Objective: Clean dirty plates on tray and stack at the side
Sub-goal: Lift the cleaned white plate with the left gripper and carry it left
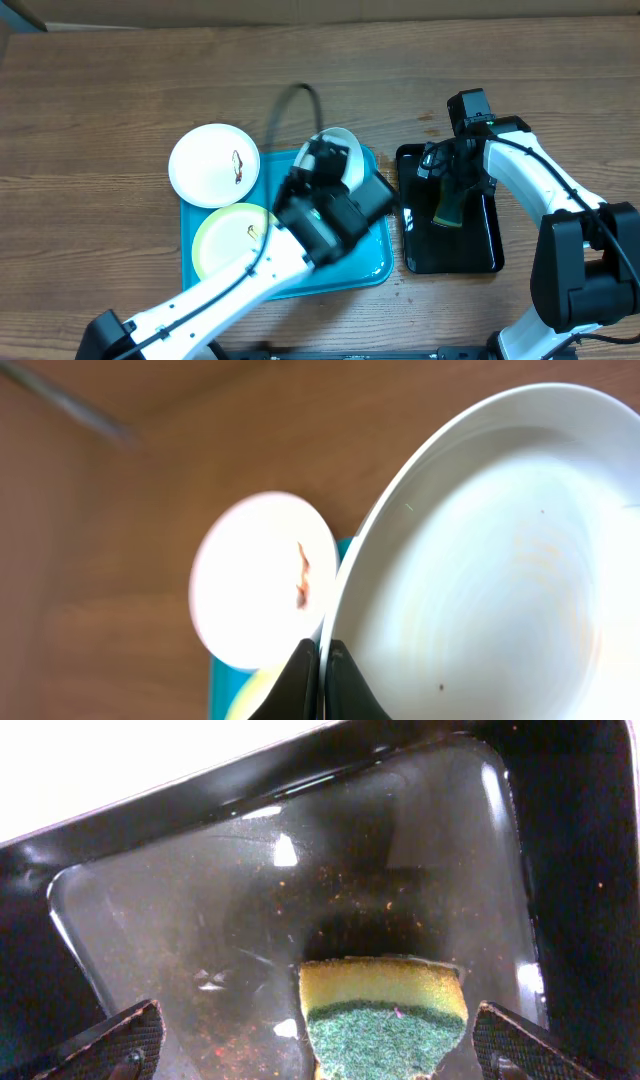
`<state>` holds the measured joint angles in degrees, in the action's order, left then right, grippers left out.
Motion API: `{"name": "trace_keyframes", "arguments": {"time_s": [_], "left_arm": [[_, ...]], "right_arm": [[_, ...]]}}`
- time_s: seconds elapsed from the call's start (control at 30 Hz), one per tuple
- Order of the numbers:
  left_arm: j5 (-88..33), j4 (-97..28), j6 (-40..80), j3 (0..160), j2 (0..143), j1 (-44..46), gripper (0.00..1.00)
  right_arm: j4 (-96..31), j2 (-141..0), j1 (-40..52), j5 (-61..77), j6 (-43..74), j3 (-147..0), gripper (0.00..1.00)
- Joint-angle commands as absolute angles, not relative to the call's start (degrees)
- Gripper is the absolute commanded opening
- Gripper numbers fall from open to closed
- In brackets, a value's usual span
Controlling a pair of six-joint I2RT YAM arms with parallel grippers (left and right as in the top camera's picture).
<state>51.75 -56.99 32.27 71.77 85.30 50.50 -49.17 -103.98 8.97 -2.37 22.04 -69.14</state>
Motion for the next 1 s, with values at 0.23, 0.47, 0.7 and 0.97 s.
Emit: {"name": "trace_keyframes", "arguments": {"time_s": [0.23, 0.47, 0.7, 0.97], "left_arm": [[5.3, -57.6, 34.7, 77.6, 80.2, 15.2, 0.04], [4.7, -66.2, 34.8, 77.6, 80.1, -9.1, 0.04], [8.2, -70.7, 34.3, 77.6, 79.3, -16.6, 0.04], [12.7, -71.2, 42.2, 77.6, 77.5, -16.2, 0.04]], "right_arm": [[-49.0, -102.5, 8.9, -2.9, 22.0, -68.9, 1.0], [-49.0, -102.6, 8.9, -2.9, 22.0, -68.9, 1.0], [-49.0, -102.5, 8.9, -2.9, 22.0, -68.9, 1.0], [-49.0, -102.5, 8.9, -2.9, 22.0, -68.9, 1.0]]}}
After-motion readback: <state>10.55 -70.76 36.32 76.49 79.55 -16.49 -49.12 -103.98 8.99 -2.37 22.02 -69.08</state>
